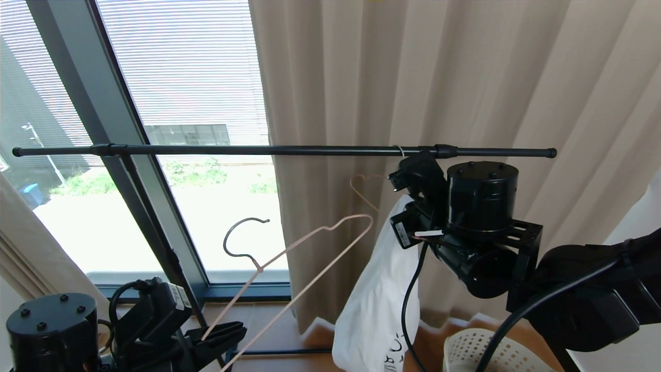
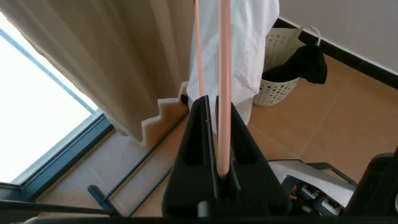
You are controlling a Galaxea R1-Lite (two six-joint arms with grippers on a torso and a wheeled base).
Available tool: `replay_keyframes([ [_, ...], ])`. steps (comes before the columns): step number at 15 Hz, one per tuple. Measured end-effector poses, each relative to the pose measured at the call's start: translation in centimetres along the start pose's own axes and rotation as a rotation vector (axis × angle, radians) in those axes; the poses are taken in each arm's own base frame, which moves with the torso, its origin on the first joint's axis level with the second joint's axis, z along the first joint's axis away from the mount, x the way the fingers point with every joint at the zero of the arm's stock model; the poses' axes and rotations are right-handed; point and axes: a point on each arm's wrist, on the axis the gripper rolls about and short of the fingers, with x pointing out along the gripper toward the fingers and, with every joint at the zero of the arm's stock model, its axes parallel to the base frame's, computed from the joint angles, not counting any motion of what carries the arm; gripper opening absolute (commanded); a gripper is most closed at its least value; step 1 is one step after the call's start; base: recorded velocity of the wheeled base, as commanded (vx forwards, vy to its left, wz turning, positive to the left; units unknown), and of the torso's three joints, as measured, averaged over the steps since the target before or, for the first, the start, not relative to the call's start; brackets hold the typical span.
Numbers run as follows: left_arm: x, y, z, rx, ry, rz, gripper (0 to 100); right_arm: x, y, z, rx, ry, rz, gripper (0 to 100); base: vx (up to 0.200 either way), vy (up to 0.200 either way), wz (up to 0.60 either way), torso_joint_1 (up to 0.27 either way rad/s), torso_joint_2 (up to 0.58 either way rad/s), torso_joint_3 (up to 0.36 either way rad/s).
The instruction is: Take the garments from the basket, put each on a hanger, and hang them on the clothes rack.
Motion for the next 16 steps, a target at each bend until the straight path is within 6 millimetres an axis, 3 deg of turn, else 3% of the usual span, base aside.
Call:
replay_keyframes([
  [10,-0.9,-2.0,0.5,0.028,0.002,-0.102,0,2.7,-0.7,0.4,0.061,0.005,-0.085,0,0.000,0.000,0.00,0.000,0.00,0.000],
  [16,-0.4,-2.4,0.3,0.025,0.024,-0.130,0,1.9,0.2,0.6,0.071,-0.007,-0.067,0,0.000,0.000,0.00,0.000,0.00,0.000],
])
